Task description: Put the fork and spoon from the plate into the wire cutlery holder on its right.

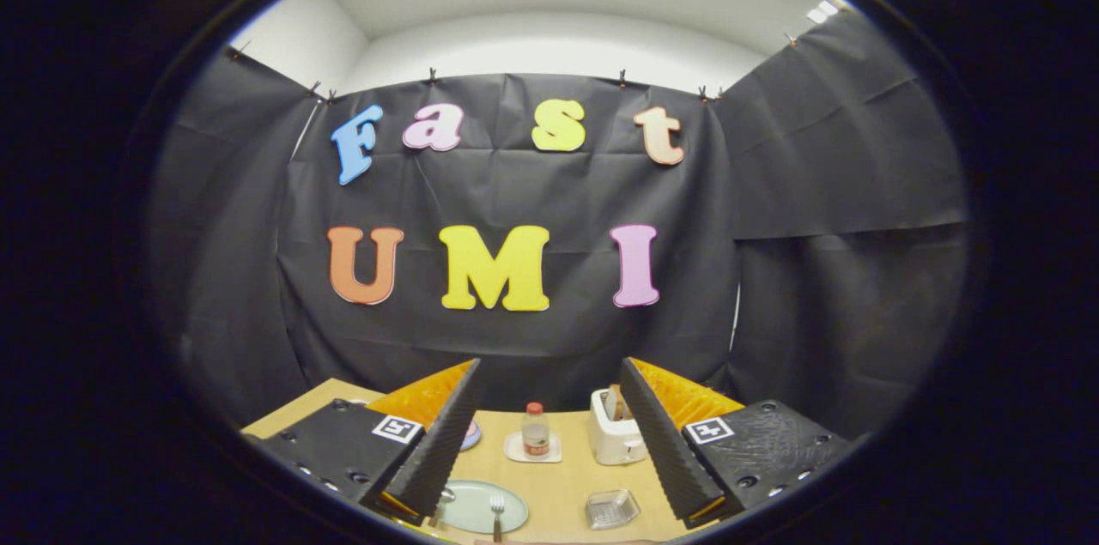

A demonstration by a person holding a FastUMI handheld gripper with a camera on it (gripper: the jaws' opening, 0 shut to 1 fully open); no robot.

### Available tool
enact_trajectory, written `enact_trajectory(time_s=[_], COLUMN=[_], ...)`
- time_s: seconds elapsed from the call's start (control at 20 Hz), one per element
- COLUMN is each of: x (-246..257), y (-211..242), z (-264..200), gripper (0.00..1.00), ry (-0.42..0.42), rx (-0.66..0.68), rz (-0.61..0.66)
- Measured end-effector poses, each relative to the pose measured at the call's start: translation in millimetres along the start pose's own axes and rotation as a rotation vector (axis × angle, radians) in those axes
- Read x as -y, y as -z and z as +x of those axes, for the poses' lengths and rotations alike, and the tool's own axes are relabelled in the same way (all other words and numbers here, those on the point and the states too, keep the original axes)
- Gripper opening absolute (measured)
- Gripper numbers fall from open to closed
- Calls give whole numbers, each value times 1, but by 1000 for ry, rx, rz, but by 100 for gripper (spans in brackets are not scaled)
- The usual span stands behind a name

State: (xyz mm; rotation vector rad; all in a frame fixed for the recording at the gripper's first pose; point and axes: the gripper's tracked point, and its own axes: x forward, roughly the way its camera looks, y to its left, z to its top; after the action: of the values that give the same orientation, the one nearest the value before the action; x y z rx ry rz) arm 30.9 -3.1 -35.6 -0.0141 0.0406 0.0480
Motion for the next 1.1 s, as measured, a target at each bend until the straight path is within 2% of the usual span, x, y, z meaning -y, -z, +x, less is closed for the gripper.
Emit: enact_trajectory(time_s=[0.25, 0.35, 0.65, 0.85, 1.1], x=[-5, -16, -33, -36, -57], y=[37, 66, 180, 255, 335], z=[29, 44, 65, 65, 47], gripper=[95, 95, 94, 93, 88], ry=[-37, -71, -122, -104, -116], rx=[-23, -68, -277, -456, -674], rz=[-83, -103, -155, -117, -50])
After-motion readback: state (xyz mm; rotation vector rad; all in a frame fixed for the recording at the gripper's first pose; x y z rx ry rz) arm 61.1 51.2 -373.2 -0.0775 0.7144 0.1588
